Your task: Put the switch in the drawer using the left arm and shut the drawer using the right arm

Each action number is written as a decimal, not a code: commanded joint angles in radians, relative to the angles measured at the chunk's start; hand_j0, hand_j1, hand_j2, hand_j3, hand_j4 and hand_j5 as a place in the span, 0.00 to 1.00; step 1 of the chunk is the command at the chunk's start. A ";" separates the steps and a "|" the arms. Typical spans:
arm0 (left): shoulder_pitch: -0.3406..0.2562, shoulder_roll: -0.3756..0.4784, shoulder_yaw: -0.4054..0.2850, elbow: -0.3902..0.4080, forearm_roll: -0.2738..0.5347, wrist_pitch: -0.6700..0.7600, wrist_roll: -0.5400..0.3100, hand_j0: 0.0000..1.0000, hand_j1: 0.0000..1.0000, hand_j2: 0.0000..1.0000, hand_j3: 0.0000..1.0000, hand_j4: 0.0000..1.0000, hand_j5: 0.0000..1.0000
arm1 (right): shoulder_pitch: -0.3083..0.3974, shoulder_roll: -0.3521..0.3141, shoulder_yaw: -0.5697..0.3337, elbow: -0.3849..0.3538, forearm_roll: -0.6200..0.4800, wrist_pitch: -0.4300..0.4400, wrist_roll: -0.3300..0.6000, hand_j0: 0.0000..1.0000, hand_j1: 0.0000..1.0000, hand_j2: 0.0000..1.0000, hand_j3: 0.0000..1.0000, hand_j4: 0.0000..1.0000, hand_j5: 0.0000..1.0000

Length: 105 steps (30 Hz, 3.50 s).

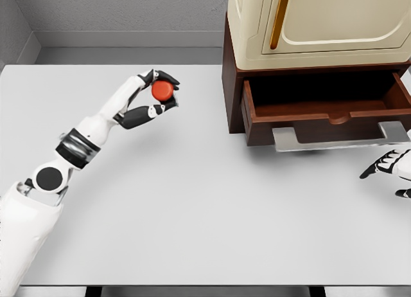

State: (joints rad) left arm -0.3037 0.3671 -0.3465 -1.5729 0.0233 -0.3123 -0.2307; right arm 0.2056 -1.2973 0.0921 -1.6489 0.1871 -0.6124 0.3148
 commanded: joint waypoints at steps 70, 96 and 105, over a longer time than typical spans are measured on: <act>-0.258 -0.367 -0.166 -0.056 -0.694 -0.008 0.004 0.50 0.50 0.50 0.50 0.50 0.50 | 0.002 -0.002 0.000 -0.014 -0.006 0.002 0.000 0.76 0.76 0.76 0.76 0.76 0.76; -0.268 -0.367 -0.175 -0.048 -0.721 -0.013 0.002 0.76 0.76 0.76 0.76 0.76 0.76 | 0.002 -0.002 0.000 -0.015 -0.005 0.002 0.000 0.75 0.75 0.75 0.75 0.75 0.75; -0.244 -0.152 -0.095 -0.228 -0.628 -0.299 0.004 1.00 1.00 1.00 1.00 1.00 1.00 | -0.005 0.000 -0.002 -0.014 -0.005 0.002 -0.002 0.73 0.73 0.73 0.73 0.73 0.73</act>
State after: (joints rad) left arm -0.5431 0.1487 -0.4867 -1.7597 -0.6500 -0.5655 -0.2283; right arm 0.2010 -1.2966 0.0913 -1.6633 0.1885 -0.6124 0.3139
